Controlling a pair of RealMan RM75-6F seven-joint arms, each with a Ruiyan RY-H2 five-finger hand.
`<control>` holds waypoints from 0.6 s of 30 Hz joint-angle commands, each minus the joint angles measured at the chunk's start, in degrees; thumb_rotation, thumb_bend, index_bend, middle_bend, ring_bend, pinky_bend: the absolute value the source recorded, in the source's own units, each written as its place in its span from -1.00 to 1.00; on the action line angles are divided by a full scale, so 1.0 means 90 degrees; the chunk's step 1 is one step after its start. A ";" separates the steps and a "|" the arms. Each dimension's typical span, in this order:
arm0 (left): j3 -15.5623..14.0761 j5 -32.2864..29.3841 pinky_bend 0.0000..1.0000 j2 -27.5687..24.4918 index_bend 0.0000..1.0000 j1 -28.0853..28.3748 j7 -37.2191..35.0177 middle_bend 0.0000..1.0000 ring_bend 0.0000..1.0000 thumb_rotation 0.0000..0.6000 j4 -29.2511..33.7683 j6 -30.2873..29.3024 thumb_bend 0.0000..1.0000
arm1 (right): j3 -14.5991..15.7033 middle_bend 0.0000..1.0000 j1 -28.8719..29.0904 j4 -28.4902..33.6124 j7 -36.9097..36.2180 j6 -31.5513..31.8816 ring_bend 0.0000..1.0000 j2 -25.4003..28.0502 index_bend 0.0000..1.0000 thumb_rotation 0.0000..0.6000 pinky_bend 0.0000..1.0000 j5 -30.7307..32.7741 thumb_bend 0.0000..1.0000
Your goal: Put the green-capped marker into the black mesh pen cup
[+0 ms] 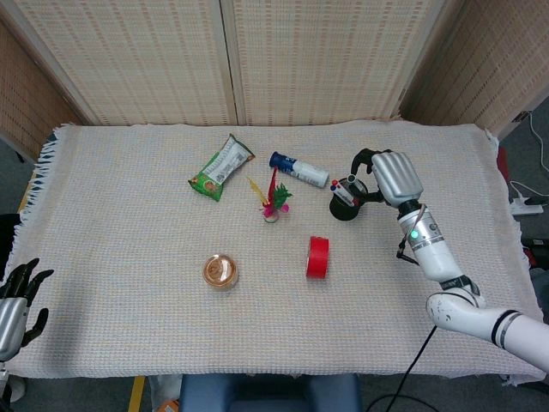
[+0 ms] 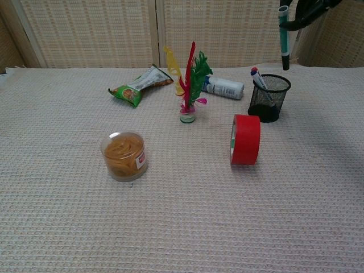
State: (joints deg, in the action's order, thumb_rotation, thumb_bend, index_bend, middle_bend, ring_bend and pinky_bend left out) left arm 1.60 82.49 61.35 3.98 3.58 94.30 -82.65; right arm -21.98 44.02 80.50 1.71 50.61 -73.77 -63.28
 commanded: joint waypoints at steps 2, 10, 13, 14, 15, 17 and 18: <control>0.0008 -0.0034 -0.51 0.0019 -0.62 0.0013 0.0018 -0.99 -1.00 1.00 -0.0022 0.0032 -0.17 | 0.0040 -0.17 0.0274 -0.0706 -0.0151 -0.0381 -0.03 -0.0314 0.22 1.00 -0.15 0.0190 -0.45; 0.0049 -0.0137 -0.51 0.0031 -0.62 0.0015 0.0005 -0.99 -1.00 1.00 -0.0068 0.0053 -0.16 | 0.0300 -0.17 0.0533 -0.1973 -0.0840 -0.0773 -0.03 -0.1130 0.21 1.00 -0.15 -0.0082 -0.45; 0.0057 -0.0156 -0.51 0.0026 -0.62 0.0013 -0.0024 -0.99 -1.00 1.00 -0.0082 0.0056 -0.17 | 0.0436 -0.17 0.0556 -0.2414 -0.1141 -0.0862 -0.03 -0.1397 0.21 1.00 -0.15 -0.0263 -0.44; 0.0058 -0.0162 -0.51 0.0025 -0.62 0.0013 -0.0030 -0.99 -1.00 1.00 -0.0088 0.0060 -0.17 | 0.0471 -0.17 0.0555 -0.2533 -0.1236 -0.0878 -0.03 -0.1468 0.21 1.00 -0.15 -0.0314 -0.44; 0.0060 -0.0169 -0.51 0.0026 -0.62 0.0016 -0.0034 -0.99 -1.00 1.00 -0.0093 0.0070 -0.17 | 0.0516 -0.17 0.0548 -0.2675 -0.1353 -0.0897 -0.03 -0.1548 0.21 1.00 -0.15 -0.0375 -0.44; 0.0062 -0.0173 -0.51 0.0029 -0.62 0.0020 -0.0040 -0.99 -1.00 1.00 -0.0101 0.0077 -0.17 | 0.0581 -0.17 0.0523 -0.2842 -0.1522 -0.0901 -0.03 -0.1646 0.21 1.00 -0.15 -0.0465 -0.43; 0.0060 -0.0171 -0.51 0.0030 -0.62 0.0023 -0.0037 -0.99 -1.00 1.00 -0.0101 0.0083 -0.17 | 0.0629 -0.17 0.0499 -0.2926 -0.1625 -0.0902 -0.03 -0.1691 0.21 1.00 -0.15 -0.0529 -0.43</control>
State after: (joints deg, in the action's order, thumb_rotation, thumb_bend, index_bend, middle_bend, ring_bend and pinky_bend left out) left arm 2.14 80.94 61.61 4.18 3.24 93.39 -81.91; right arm -17.29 48.68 55.51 -11.39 42.84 -87.84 -66.86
